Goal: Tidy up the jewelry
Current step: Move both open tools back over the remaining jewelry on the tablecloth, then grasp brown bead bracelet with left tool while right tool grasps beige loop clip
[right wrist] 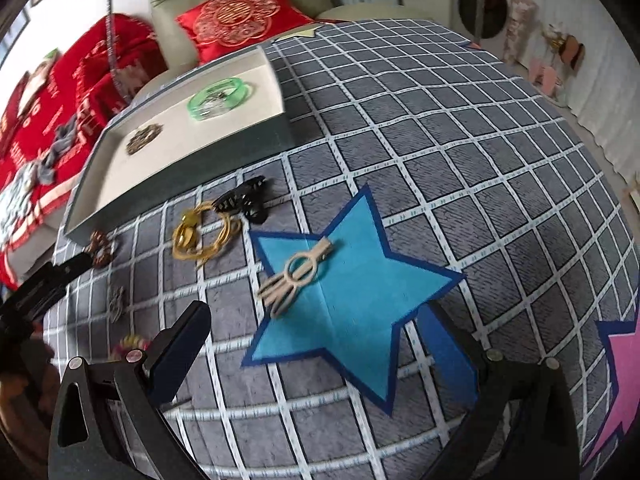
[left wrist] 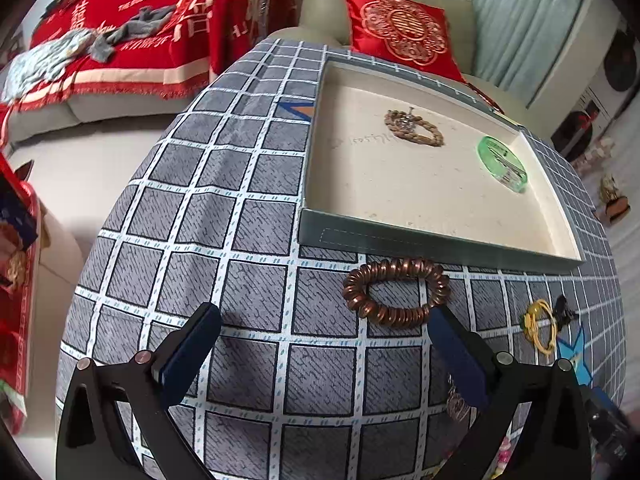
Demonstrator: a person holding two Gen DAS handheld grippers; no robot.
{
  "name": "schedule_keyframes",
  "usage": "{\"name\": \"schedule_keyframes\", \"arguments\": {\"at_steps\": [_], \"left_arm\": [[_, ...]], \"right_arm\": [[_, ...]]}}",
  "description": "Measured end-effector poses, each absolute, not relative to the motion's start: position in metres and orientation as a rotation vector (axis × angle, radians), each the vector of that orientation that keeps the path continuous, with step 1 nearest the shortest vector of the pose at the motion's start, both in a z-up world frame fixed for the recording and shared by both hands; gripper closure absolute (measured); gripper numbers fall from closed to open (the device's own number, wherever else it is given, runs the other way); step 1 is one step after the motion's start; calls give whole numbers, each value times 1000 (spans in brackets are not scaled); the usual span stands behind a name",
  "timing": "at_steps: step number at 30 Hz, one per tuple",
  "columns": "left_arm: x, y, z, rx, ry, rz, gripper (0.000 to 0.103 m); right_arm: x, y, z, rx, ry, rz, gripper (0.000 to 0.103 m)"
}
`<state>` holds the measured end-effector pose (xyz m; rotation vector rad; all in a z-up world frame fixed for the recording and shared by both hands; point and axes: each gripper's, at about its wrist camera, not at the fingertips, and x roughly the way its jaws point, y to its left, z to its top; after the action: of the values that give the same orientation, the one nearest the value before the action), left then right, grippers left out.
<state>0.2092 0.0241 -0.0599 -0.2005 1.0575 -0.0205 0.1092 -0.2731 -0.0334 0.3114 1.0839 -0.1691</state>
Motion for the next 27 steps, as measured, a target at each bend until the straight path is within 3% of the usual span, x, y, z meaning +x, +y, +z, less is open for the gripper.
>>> {"name": "schedule_keyframes", "arguments": {"at_steps": [8, 13, 15, 17, 18, 20, 27], "left_arm": [[213, 22, -62, -206, 1040, 52, 3], [213, 11, -61, -135, 1019, 72, 21], [213, 7, -59, -115, 1016, 59, 33], [212, 4, -58, -93, 1011, 46, 44], [211, 2, -57, -81, 1006, 39, 60], [210, -1, -56, -52, 999, 18, 74], [194, 8, -48, -87, 978, -100, 76]], "right_arm": [[125, -256, -42, 228, 1058, -282, 20], [129, -248, -42, 164, 1036, -304, 34], [128, -245, -40, 153, 1031, -287, 49], [127, -244, -38, 152, 1025, -278, 76], [126, -245, -38, 155, 1025, -277, 78], [126, -246, -38, 162, 1026, -270, 82], [117, -260, -37, 269, 1014, -192, 82]]}}
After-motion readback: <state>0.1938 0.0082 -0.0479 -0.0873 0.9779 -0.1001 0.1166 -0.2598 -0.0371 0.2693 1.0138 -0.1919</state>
